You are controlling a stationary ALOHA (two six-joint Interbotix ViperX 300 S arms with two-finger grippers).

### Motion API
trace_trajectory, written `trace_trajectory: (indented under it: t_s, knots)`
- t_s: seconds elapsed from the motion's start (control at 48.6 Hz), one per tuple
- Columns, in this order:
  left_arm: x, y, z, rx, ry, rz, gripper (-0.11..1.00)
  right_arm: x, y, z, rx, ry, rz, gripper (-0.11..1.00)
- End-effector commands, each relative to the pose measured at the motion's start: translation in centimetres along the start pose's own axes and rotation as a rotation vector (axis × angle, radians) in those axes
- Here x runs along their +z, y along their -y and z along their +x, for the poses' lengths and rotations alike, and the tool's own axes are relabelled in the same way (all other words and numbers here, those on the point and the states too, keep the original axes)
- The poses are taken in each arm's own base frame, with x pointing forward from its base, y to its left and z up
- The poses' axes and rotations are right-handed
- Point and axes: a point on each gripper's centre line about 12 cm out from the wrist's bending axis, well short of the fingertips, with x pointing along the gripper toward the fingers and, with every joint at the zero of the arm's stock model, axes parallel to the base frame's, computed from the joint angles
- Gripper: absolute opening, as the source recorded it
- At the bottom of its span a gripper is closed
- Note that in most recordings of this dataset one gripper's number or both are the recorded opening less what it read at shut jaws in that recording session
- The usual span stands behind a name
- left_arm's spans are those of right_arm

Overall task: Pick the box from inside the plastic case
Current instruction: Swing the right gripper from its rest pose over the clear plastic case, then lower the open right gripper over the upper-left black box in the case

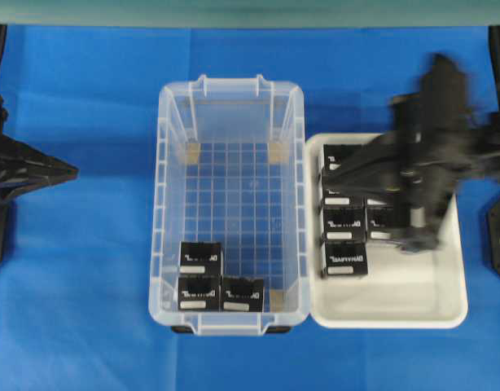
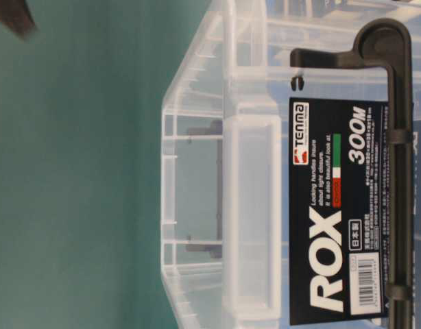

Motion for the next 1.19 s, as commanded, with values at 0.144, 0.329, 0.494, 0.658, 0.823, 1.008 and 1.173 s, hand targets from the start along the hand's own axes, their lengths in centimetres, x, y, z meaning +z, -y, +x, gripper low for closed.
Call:
trace_trajectory:
  t_s: [0.144,0.329,0.494,0.658,0.823,1.008,1.173]
  knots:
    - [1.0,-0.1,-0.1,0.004,0.003,0.0,-0.04,4.6,-0.6,5.6,-0.01,-0.235,0.001,0.02]
    - [1.1,-0.5,-0.6,0.031,-0.017,-0.002,-0.04,5.6,-0.6,10.3,-0.024,-0.498,-0.007,0.02]
    - [1.2,-0.9,-1.0,0.051,-0.027,-0.002,-0.04,5.6,-0.5,13.3,-0.028,-0.618,-0.015,0.02]
    - [1.3,-1.1,-1.1,0.063,-0.024,-0.001,-0.04,5.1,0.2,15.8,-0.035,-0.647,-0.006,0.02]
    - [1.1,-1.1,-1.0,0.064,-0.033,-0.003,-0.04,3.7,0.3,17.9,-0.026,-0.678,0.001,0.02]
    - [1.1,-1.1,-1.0,0.064,-0.033,-0.007,-0.04,2.3,0.0,19.8,0.014,-0.666,-0.003,0.04]
    - [0.9,-1.1,-0.9,0.064,-0.039,-0.014,-0.04,1.2,-0.6,21.1,0.099,-0.648,0.023,0.05]
